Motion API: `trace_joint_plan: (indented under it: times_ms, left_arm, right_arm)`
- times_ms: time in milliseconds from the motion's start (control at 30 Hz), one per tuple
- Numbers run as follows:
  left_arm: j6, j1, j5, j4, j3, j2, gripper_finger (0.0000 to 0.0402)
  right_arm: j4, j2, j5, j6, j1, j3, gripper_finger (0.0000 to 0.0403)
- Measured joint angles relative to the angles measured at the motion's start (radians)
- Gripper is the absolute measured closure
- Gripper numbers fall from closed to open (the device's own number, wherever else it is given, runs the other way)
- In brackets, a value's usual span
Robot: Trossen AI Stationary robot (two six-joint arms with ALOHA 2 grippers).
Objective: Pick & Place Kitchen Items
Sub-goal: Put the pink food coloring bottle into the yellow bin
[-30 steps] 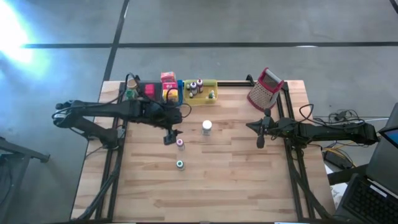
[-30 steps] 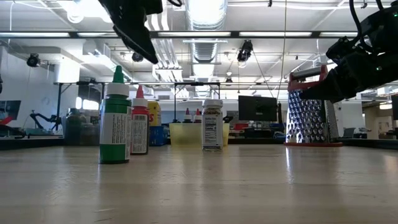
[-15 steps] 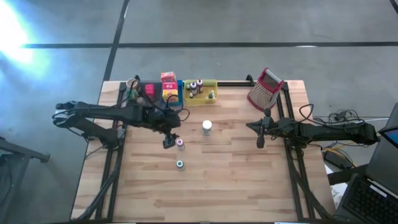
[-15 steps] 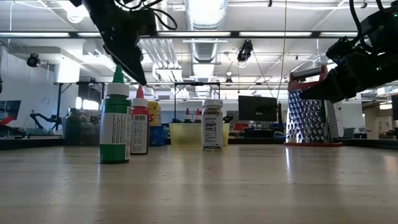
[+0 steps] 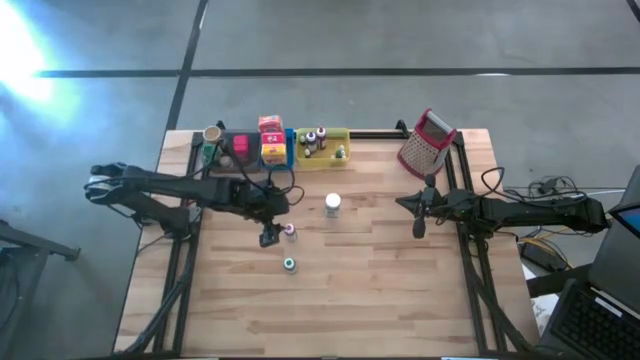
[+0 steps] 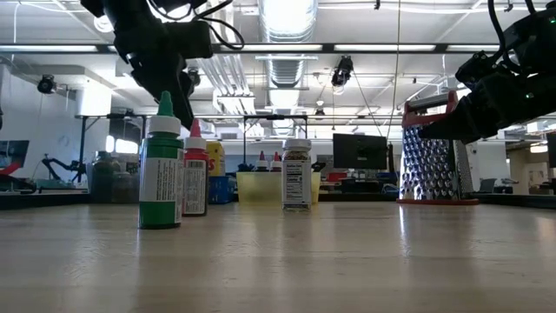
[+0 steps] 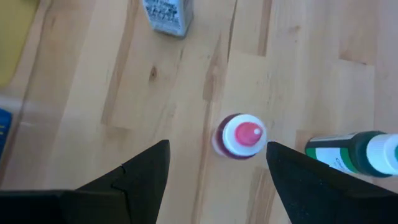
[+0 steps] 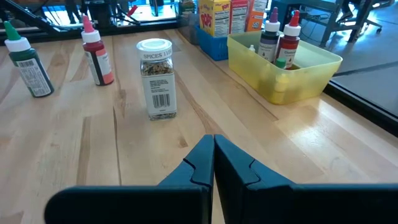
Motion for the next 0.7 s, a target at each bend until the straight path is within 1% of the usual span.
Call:
trace_joint_plan:
  times_ms: [167, 400, 700]
  left_arm:
    - [0.001, -0.011, 0.007, 0.064, -0.039, 0.000, 0.0128]
    - [-0.007, -0.014, 0.023, 0.206, -0.125, 0.000, 0.0128]
    - [0.004, -0.019, 0.030, 0.272, -0.161, 0.000, 0.0128]
  right_arm:
    - [0.000, 0.000, 0.000, 0.000, 0.000, 0.000, 0.0394]
    - [0.000, 0.000, 0.000, 0.000, 0.000, 0.000, 0.0394]
    - [0.000, 0.000, 0.000, 0.000, 0.000, 0.000, 0.0394]
